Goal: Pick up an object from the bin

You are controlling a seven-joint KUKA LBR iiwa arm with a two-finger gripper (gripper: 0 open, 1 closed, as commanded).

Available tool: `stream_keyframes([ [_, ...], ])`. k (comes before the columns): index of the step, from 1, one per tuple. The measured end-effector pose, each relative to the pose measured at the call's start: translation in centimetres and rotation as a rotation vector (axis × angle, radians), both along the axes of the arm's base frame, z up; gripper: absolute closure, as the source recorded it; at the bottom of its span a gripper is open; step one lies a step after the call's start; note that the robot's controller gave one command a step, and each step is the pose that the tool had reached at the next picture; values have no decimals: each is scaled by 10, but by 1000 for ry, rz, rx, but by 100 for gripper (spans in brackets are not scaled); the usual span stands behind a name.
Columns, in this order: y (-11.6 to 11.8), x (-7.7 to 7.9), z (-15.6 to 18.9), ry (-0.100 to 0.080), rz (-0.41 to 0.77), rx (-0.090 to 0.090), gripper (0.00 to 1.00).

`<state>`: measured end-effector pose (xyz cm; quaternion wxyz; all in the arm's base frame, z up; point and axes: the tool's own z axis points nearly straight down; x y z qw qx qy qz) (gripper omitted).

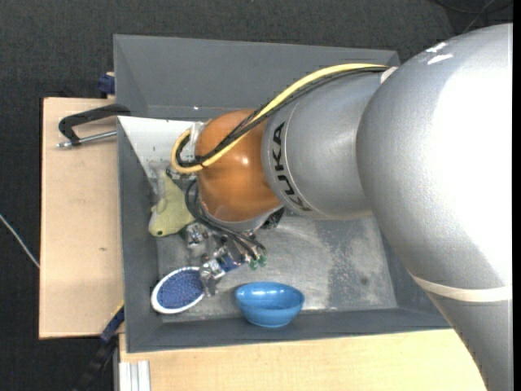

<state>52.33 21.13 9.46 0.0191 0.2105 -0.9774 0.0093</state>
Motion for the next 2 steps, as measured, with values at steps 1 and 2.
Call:
stream_keyframes([
  [1,-2,1,22,-32,-2,22,100],
  [2,-1,3,88,-44,-2,31,100],
])
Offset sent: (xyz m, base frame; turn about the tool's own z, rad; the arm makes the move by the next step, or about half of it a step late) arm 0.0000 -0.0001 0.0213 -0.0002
